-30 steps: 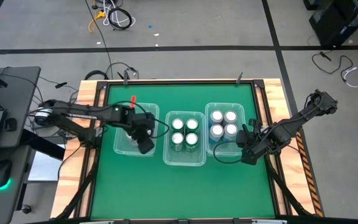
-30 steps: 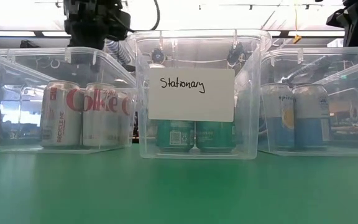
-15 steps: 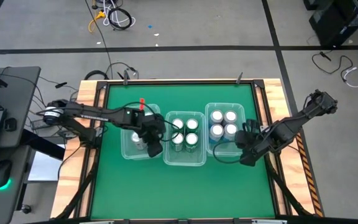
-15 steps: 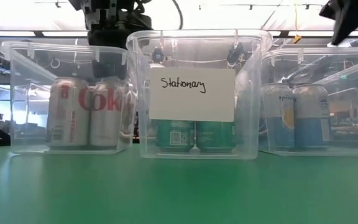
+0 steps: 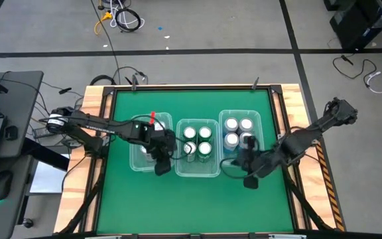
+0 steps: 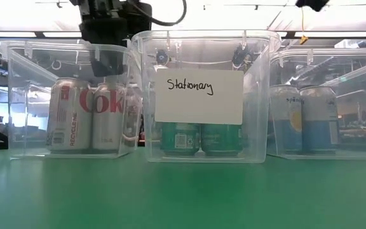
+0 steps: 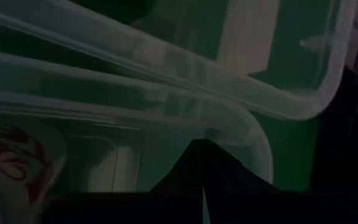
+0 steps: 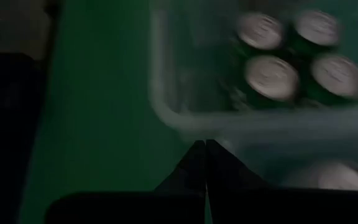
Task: Sort soda cans
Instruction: Adjust the bins on the shelf, then return to Home Position
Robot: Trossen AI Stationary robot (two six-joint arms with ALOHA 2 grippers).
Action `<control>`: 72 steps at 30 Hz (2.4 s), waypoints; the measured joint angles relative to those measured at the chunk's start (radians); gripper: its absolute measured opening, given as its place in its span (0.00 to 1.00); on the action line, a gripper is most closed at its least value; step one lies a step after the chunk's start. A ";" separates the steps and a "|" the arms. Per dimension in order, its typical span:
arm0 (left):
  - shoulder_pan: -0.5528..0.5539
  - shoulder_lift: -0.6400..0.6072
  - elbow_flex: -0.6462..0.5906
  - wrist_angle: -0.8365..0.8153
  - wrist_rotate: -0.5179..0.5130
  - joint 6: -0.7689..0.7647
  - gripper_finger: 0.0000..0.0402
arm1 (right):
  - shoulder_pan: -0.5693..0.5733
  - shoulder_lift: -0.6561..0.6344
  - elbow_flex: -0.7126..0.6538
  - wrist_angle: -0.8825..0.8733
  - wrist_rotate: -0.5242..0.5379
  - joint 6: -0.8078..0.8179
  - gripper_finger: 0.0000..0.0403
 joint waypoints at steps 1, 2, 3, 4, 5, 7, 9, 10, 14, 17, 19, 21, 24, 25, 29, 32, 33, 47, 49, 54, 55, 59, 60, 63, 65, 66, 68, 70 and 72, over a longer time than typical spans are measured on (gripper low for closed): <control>-0.013 0.000 0.000 -0.001 -0.009 0.000 0.00 | 0.000 0.021 0.000 0.043 -0.009 -0.015 0.00; -0.024 -0.001 0.003 -0.007 -0.013 0.000 0.00 | 0.000 0.043 0.000 0.086 -0.022 -0.027 0.00; -0.035 -0.003 0.010 -0.022 -0.014 0.001 0.00 | 0.000 0.065 0.000 0.123 -0.033 -0.037 0.00; -0.046 -0.004 0.021 -0.042 -0.025 0.007 0.00 | 0.000 0.090 0.000 0.157 -0.041 -0.045 0.00; -0.054 -0.005 0.037 -0.064 -0.040 0.020 0.00 | 0.000 0.112 0.000 0.182 -0.053 -0.047 0.00; -0.069 -0.006 0.075 -0.114 -0.066 0.041 0.00 | -0.001 0.158 0.000 0.221 -0.071 -0.045 0.00; -0.083 -0.013 0.112 -0.155 -0.098 0.055 0.00 | -0.003 0.200 0.000 0.235 -0.092 -0.044 0.00; -0.088 -0.016 0.125 -0.166 -0.109 0.056 0.00 | -0.006 0.219 0.000 0.240 -0.099 -0.044 0.00; -0.103 -0.015 0.149 -0.179 -0.136 0.057 0.00 | -0.033 0.266 0.000 0.247 -0.102 -0.043 0.00; -0.122 -0.015 0.153 -0.178 -0.171 0.071 0.00 | -0.055 0.275 0.002 0.250 -0.105 -0.044 0.00; -0.140 -0.014 0.153 -0.177 -0.198 0.085 0.00 | -0.071 0.275 0.003 0.240 -0.105 -0.051 0.00; -0.154 -0.014 0.153 -0.169 -0.231 0.108 0.00 | -0.084 0.272 0.003 0.227 -0.088 -0.064 0.00; -0.168 -0.014 0.153 -0.141 -0.258 0.130 0.00 | -0.098 0.264 0.001 0.212 -0.066 -0.082 0.00; -0.170 -0.014 0.153 -0.131 -0.259 0.133 0.00 | -0.101 0.263 0.001 0.205 -0.057 -0.085 0.00; -0.177 -0.014 0.151 -0.094 -0.262 0.162 0.00 | -0.111 0.263 0.001 0.190 -0.040 -0.099 0.00; -0.180 -0.022 0.133 -0.010 -0.265 0.225 0.00 | -0.109 0.258 0.000 0.194 -0.037 -0.144 0.00; -0.184 -0.033 0.121 0.023 -0.258 0.252 0.00 | -0.105 0.248 -0.001 0.187 -0.036 -0.173 0.00; -0.123 -0.358 -0.307 0.748 -0.226 0.524 0.00 | -0.102 -0.174 -0.277 0.436 0.022 -0.392 0.00; -0.097 -0.411 -0.382 0.825 -0.231 0.531 0.00 | -0.134 -0.244 -0.346 0.506 -0.012 -0.429 0.00; -0.012 -0.550 -0.515 0.917 -0.238 0.555 0.00 | -0.232 -0.424 -0.466 0.624 -0.098 -0.533 0.00; 0.006 -0.576 -0.530 0.915 -0.237 0.560 0.00 | -0.256 -0.458 -0.486 0.636 -0.110 -0.547 0.00; 0.072 -0.664 -0.576 0.920 -0.227 0.580 0.00 | -0.356 -0.571 -0.569 0.679 -0.184 -0.573 0.00; 0.089 -0.678 -0.585 0.926 -0.215 0.580 0.00 | -0.381 -0.595 -0.591 0.678 -0.206 -0.573 0.00; 0.139 -0.737 -0.623 0.908 -0.181 0.582 0.00 | -0.454 -0.655 -0.650 0.729 -0.268 -0.582 0.00; 0.169 -0.778 -0.651 0.920 -0.165 0.586 0.00 | -0.499 -0.697 -0.685 0.730 -0.316 -0.590 0.00; 0.185 -0.805 -0.667 0.911 -0.163 0.593 0.00 | -0.519 -0.719 -0.697 0.730 -0.339 -0.594 0.00; 0.213 -0.850 -0.686 0.911 -0.153 0.599 0.00 | -0.552 -0.778 -0.718 0.713 -0.360 -0.606 0.00; 0.238 -0.907 -0.707 0.892 -0.137 0.599 0.00 | -0.577 -0.846 -0.741 0.715 -0.368 -0.621 0.00; 0.258 -0.961 -0.724 0.872 -0.123 0.598 0.00 | -0.599 -0.931 -0.769 0.700 -0.371 -0.628 0.00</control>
